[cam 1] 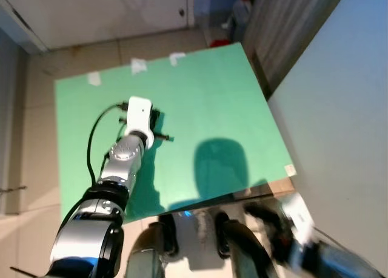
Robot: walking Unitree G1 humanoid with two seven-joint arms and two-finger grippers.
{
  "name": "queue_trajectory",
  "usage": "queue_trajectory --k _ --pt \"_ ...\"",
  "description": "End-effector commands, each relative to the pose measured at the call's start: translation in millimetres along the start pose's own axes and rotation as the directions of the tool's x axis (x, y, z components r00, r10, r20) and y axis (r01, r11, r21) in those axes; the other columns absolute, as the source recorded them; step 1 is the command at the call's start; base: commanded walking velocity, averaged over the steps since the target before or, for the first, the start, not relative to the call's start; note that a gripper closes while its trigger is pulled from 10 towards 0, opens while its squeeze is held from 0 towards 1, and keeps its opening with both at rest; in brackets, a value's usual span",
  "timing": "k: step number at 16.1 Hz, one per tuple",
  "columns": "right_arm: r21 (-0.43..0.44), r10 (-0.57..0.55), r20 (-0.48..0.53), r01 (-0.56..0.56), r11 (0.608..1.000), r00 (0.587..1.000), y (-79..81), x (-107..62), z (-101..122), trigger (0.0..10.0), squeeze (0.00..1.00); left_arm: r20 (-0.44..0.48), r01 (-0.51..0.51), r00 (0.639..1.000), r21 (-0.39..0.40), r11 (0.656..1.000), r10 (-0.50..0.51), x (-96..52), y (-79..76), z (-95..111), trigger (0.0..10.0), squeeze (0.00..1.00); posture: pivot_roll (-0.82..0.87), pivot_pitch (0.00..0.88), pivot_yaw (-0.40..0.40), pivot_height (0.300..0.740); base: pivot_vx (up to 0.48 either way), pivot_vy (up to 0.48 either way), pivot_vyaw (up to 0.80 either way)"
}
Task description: Hang keys on a hook
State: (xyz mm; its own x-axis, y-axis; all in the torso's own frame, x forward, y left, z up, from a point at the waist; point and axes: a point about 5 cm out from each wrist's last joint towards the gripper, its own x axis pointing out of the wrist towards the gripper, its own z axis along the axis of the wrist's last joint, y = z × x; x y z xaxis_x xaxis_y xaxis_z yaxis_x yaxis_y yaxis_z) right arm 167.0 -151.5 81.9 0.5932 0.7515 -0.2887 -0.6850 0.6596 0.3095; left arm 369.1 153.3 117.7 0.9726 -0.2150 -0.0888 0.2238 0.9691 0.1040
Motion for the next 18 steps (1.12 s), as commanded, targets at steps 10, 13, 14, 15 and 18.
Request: queue_trajectory --k 10,13,14,15,18 --pt "-0.033 -0.365 0.292 0.390 0.920 0.884 -64.4 82.5 48.5 10.0 0.00 0.151 -0.085 0.984 -0.067 0.994 0.094 -88.9 -10.0 -11.6 0.0 0.00 -0.13 0.000 0.124 0.740 0.000 0.000 0.00" --pt "-0.041 -0.468 0.396 0.524 0.851 0.790 -71.9 72.9 55.8 10.0 0.00 0.126 -0.028 0.991 -0.111 0.993 0.042 -128.3 -31.6 -33.9 0.0 0.00 -0.14 0.000 0.135 0.740 0.000 0.000 0.00" --pt "-0.018 -0.490 0.428 0.550 0.835 0.759 -72.6 67.4 54.9 10.0 0.00 0.143 -0.013 0.990 -0.063 0.998 0.022 -133.3 -32.8 -34.3 0.0 0.00 -0.14 0.000 0.136 0.740 0.000 0.000 0.00" --pt "0.008 -0.513 0.428 0.564 0.826 0.744 -73.0 64.9 50.6 10.0 0.00 0.135 -0.022 0.990 -0.062 0.998 0.030 -133.6 -33.0 -33.4 0.0 0.00 -0.14 0.000 0.134 0.740 0.000 0.000 0.00" --pt "-0.012 -0.504 0.413 0.558 0.830 0.758 -68.8 66.2 43.9 10.0 0.00 0.129 -0.005 0.992 -0.046 0.999 0.011 -123.3 -35.3 -28.4 0.0 0.00 -0.16 0.000 0.133 0.740 0.000 0.000 0.00"
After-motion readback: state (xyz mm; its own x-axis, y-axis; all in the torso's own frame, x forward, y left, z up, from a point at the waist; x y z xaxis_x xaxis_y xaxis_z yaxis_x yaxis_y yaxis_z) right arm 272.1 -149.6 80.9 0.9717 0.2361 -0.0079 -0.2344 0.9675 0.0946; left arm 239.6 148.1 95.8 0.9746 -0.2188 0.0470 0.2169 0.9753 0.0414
